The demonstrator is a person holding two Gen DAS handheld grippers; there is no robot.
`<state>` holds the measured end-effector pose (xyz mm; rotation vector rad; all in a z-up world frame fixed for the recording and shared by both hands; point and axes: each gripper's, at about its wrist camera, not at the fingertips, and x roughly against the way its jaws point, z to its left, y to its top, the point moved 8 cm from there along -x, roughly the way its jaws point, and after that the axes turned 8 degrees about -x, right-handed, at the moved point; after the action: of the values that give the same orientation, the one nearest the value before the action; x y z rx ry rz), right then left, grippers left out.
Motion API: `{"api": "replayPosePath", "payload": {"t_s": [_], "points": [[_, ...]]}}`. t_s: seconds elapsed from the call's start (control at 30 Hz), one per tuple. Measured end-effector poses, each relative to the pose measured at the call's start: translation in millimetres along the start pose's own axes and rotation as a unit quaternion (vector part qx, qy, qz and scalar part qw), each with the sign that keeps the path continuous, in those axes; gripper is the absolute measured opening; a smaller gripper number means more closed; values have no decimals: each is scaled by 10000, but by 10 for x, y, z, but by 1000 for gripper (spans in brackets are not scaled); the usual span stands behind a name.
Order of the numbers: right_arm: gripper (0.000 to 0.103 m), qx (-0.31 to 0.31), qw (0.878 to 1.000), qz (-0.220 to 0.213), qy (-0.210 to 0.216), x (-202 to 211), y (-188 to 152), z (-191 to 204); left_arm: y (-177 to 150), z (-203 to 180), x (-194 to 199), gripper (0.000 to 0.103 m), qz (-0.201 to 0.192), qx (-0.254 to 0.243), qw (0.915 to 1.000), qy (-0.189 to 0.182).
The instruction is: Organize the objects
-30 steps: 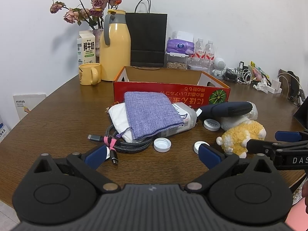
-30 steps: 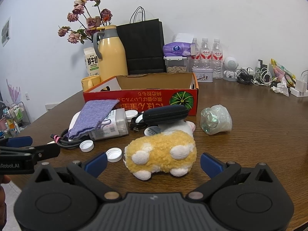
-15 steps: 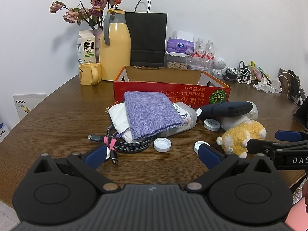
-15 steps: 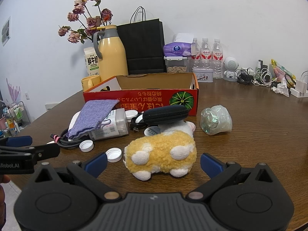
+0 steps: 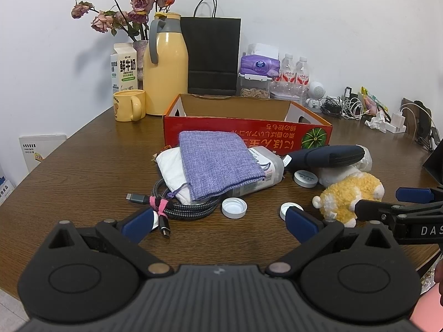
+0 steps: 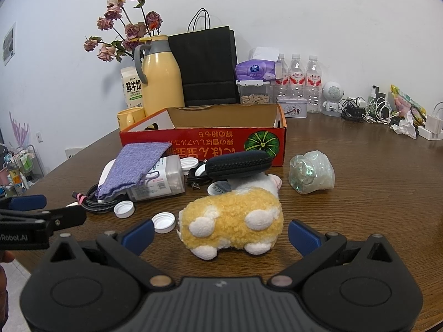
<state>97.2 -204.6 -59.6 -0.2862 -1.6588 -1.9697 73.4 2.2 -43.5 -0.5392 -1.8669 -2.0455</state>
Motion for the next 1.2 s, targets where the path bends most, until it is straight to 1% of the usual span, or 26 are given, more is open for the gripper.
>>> {"api": "replayPosePath", "payload": {"t_s": [0.3,0.47,0.57,0.7,0.83,1.0,1.2], "points": [[103,21,10000,32,-24,-39,-35,-15,-30,30,-38,103,79,30,10000,15],[103,45,10000,61,-56,-85,-54,-27,-55,72,-79,103,166,85,9998,95],[103,157,9998,24,-139,-108,-44,-38,-66,126,-112,103,224,111,9995,199],[103,292,9992,34,-263,-185,-42,-73,-107,258,-188,103,411,179,9981,416],[103,370,9989,84,-272,-282,-43,-69,-140,395,-268,103,573,285,9962,591],[103,493,9983,122,-277,-411,-16,-28,-168,513,-361,103,716,323,9946,683],[103,551,9978,176,-311,-529,6,6,-180,649,-380,90,731,434,9939,709]]}}
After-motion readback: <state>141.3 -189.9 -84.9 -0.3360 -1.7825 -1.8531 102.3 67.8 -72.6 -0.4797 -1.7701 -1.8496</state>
